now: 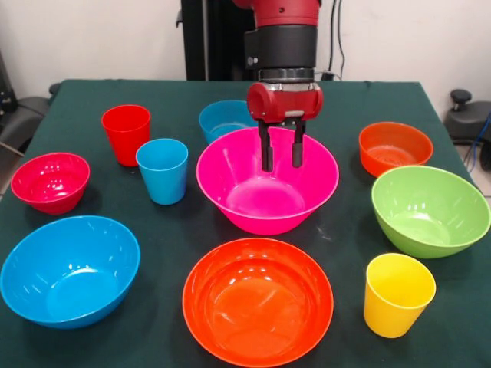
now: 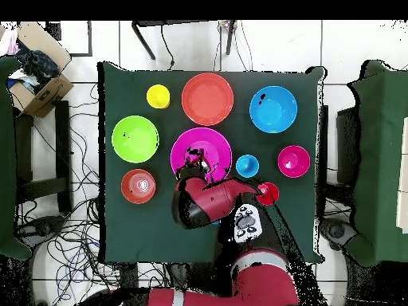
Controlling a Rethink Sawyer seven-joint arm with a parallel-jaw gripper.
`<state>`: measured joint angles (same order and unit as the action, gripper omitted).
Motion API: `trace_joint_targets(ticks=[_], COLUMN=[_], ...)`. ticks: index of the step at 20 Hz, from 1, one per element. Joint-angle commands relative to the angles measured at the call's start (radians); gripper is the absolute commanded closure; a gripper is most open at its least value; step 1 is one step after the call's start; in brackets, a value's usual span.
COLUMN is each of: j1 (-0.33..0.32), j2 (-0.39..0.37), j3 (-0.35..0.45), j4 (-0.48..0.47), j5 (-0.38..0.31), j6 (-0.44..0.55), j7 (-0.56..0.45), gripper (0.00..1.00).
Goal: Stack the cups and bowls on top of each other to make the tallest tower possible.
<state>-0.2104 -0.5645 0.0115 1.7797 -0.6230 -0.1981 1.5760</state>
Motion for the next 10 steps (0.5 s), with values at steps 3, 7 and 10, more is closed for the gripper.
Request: trace_joint_targets(ticks=[3,7,10], j1=[0.025,0.041,0.050], j2=[-0.022,-0.043,-0.052], j3=[0.092,0.091,0.088], j4=[0.084,0.105,0.123], j5=[0.012,0.032,0.036], j6=[0.161,0.170,0.160], j7=[0.106,0.120,0.128], gripper=[0.00,0.00,0.00])
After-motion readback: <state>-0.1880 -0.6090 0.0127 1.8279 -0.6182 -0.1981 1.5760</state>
